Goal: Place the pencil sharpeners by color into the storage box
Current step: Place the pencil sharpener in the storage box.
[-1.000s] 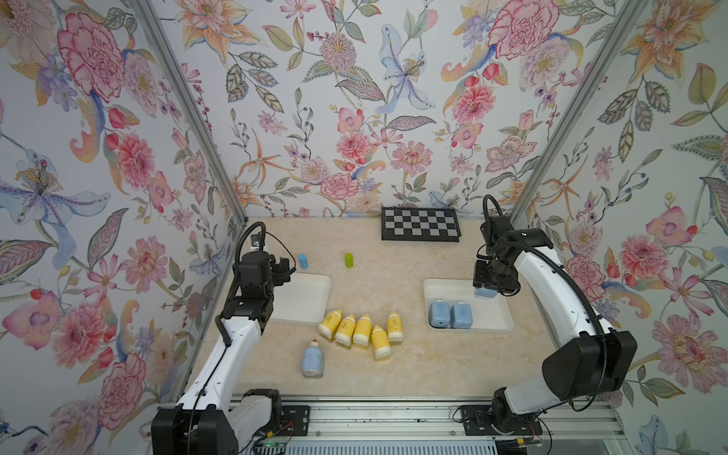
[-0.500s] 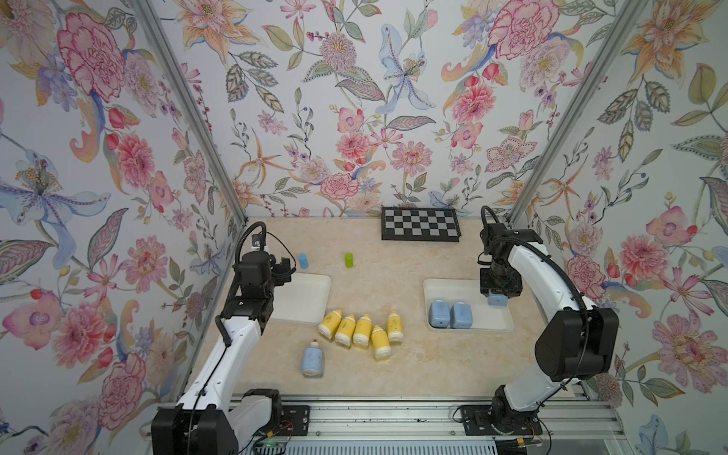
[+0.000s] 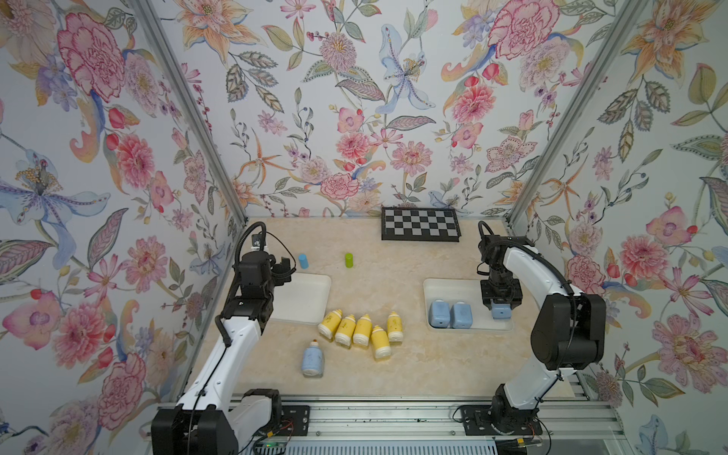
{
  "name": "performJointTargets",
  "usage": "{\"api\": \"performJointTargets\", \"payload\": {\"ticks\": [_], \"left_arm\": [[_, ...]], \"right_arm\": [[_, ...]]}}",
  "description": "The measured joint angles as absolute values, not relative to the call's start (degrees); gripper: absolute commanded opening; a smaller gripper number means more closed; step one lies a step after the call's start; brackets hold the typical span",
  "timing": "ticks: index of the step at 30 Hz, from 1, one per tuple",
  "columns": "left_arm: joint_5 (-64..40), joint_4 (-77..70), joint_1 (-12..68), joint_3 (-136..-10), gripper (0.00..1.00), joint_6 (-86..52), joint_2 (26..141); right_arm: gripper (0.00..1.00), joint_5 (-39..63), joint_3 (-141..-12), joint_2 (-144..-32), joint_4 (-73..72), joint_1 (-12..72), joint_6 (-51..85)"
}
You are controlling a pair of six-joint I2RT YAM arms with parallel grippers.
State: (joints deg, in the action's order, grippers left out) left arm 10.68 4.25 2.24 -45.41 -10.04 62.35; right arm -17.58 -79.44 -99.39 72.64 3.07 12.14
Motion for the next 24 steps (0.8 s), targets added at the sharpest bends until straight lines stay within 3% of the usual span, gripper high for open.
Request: {"api": "performJointTargets", "payload": {"ticks": [24], "left_arm": [[10.68, 4.25, 2.24, -45.41, 0.99, -10.04, 62.35]], "right_arm": [[0.56, -15.22, -75.99, -103.20, 69.19, 1.61, 10.87]]}}
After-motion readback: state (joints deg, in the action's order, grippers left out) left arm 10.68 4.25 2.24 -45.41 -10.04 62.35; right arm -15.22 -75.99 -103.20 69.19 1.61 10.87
